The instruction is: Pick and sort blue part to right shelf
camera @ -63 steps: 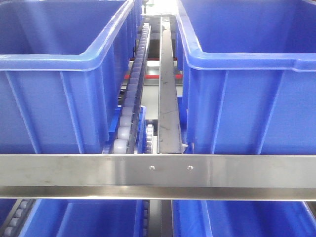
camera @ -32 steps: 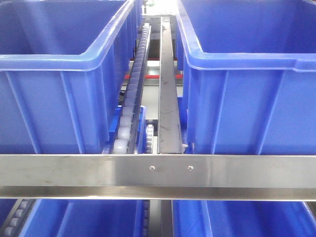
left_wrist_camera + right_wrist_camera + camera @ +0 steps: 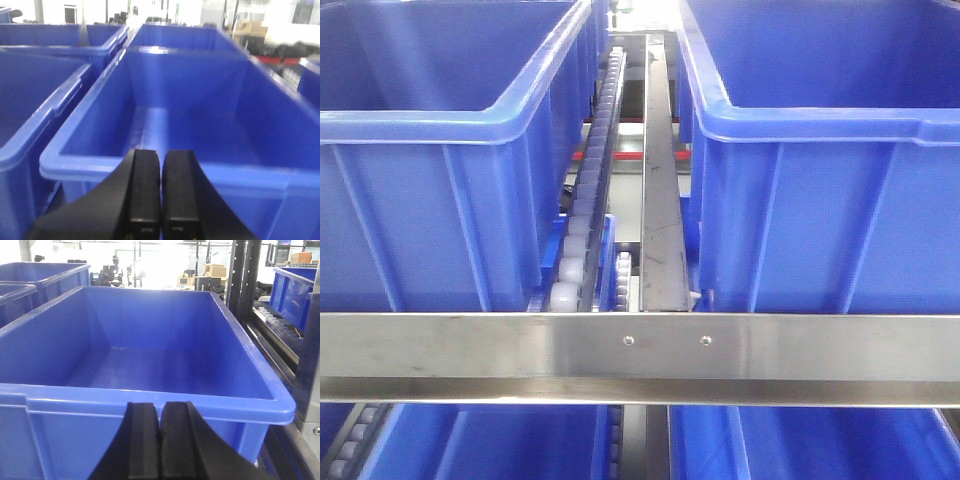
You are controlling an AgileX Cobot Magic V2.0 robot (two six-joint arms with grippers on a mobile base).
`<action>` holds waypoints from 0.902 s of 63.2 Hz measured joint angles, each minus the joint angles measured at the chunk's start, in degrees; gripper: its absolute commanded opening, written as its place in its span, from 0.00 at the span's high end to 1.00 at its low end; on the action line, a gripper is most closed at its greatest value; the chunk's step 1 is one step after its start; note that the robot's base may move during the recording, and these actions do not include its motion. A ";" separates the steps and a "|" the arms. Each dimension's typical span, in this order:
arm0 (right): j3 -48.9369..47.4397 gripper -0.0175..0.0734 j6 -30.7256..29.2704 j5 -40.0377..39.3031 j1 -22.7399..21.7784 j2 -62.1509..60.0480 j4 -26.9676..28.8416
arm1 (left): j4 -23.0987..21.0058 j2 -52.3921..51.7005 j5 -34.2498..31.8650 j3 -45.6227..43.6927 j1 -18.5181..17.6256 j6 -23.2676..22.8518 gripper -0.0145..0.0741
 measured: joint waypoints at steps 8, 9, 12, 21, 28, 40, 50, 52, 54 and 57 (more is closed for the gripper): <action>0.00 0.74 0.00 0.00 0.00 0.00 0.00 | 0.19 -2.54 -1.26 4.75 -2.34 0.00 0.70; 0.00 0.74 0.00 0.00 0.00 0.00 0.00 | 0.02 -2.88 -1.27 5.20 -2.66 0.00 0.70; 0.00 0.74 0.00 0.00 0.00 0.00 0.00 | -0.20 -4.09 -1.70 6.99 -3.72 0.00 0.70; 0.00 0.74 0.00 0.00 -0.04 0.00 0.00 | -1.03 -5.90 -1.84 8.70 -4.90 0.00 0.70; 0.00 0.74 0.00 -0.03 -0.04 0.00 0.00 | -2.03 -5.90 -2.06 8.70 -4.90 0.00 0.70; 0.04 0.74 0.00 -0.03 -0.04 0.00 0.00 | -2.23 -5.90 -2.14 8.70 -3.38 0.00 0.70; 0.04 0.74 0.00 -0.03 -0.04 0.00 0.00 | -2.23 -5.90 -2.14 8.70 -2.56 0.00 0.70; 0.04 0.74 0.00 -0.03 -0.04 0.00 0.00 | -2.23 -5.90 -2.14 8.70 -2.56 0.00 0.70; 0.04 0.74 0.00 -0.03 -0.04 0.00 0.00 | -2.23 -5.90 -2.19 8.70 -2.56 0.00 0.70; 0.04 0.74 0.00 -0.03 -0.04 0.00 0.00 | -2.23 -5.90 -2.19 8.70 -2.56 0.00 0.70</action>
